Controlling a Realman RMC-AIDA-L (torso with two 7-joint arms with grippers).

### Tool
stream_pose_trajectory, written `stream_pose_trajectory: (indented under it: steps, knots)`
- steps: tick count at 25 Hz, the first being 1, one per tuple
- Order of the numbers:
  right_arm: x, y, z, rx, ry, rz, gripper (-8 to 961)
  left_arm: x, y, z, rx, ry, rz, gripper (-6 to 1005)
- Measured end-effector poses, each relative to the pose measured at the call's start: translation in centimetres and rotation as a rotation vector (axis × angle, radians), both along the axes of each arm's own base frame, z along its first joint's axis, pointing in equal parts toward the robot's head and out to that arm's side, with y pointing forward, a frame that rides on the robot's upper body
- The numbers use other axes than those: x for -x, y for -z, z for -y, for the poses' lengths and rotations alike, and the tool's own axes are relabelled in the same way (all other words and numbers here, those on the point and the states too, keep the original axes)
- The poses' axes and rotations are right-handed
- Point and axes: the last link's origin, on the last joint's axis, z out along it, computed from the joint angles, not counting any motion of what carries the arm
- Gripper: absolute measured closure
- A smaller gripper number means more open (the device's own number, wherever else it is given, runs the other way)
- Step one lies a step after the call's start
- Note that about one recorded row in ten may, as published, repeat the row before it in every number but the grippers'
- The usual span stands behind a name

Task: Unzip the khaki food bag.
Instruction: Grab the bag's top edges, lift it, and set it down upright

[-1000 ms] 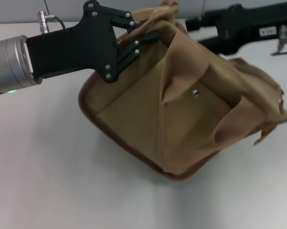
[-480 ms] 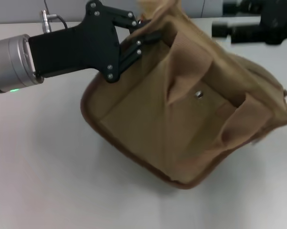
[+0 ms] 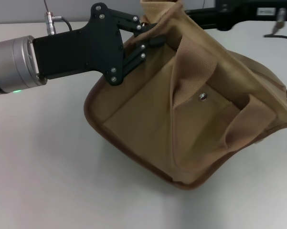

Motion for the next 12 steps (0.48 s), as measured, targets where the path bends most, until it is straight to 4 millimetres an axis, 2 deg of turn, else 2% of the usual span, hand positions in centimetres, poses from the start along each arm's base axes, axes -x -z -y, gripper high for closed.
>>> stream_pose_trajectory:
  steps: [3, 7, 11, 12]
  knots:
    - [0.8, 0.5, -0.4, 0.041, 0.021, 0.076, 110, 0.0, -0.1, 0.0, 0.000, 0.002, -0.001, 914]
    - [0.7, 0.8, -0.4, 0.077, 0.060, 0.186, 110, 0.0, -0.1, 0.0, -0.002, 0.003, -0.003, 914]
    - [0.6, 0.2, 0.4, 0.122, 0.067, 0.232, 110, 0.1, -0.3, -0.2, -0.011, -0.001, 0.001, 913]
    - [0.2, -0.5, 0.9, 0.131, 0.072, 0.234, 110, 0.1, -0.3, -0.2, -0.013, -0.003, 0.002, 913]
